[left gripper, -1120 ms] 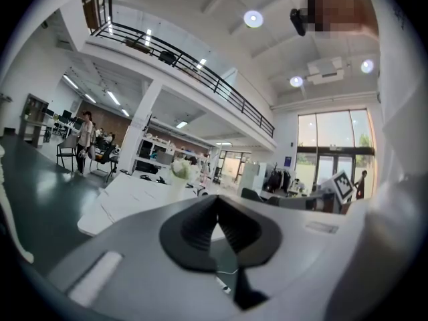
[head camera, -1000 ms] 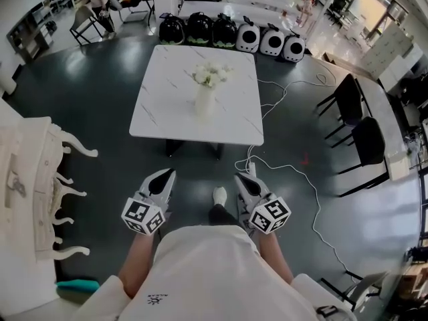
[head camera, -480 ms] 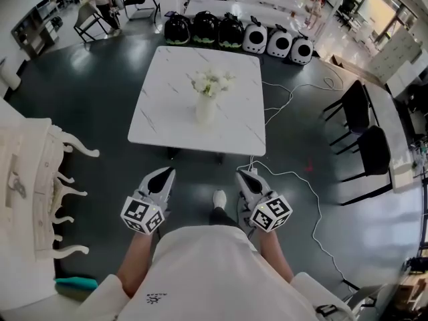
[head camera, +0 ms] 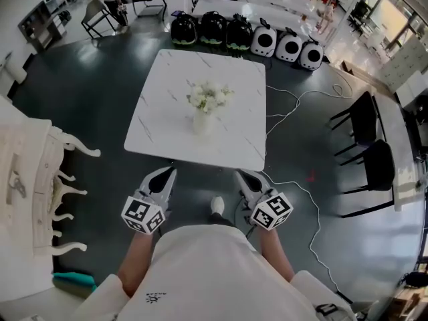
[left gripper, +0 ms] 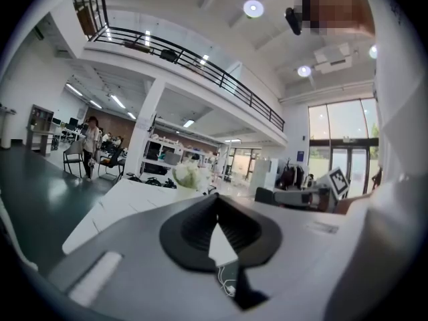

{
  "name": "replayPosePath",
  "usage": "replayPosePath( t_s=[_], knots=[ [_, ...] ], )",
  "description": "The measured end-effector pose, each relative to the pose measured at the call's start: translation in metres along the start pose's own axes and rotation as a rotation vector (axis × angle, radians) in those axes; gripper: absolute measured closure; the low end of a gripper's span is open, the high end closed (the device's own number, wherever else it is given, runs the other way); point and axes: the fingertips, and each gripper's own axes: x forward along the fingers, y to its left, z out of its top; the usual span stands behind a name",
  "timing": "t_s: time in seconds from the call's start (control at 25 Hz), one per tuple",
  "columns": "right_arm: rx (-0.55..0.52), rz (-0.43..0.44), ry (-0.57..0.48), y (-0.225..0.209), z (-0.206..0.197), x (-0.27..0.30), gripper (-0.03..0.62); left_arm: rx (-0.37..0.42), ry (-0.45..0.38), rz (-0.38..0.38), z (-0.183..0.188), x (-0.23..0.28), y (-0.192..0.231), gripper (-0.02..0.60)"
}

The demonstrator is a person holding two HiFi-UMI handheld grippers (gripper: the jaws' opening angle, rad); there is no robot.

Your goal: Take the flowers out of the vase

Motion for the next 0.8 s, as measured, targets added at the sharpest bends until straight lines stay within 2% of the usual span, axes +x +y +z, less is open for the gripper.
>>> replayPosePath(
  t_s=[0.36, 0.8],
  knots=[
    [0.0, 0.042, 0.017, -0.058, 0.018, 0.018, 0.594, 0.002, 0.0, 0.049, 0.009, 0.06, 0.008, 0.592],
    [-0.001, 0.137, 0.048, -0.119, 0.032, 0.049, 0.594, -0.006, -0.006, 0.13, 0.01, 0.119, 0.02, 0.592]
  ],
)
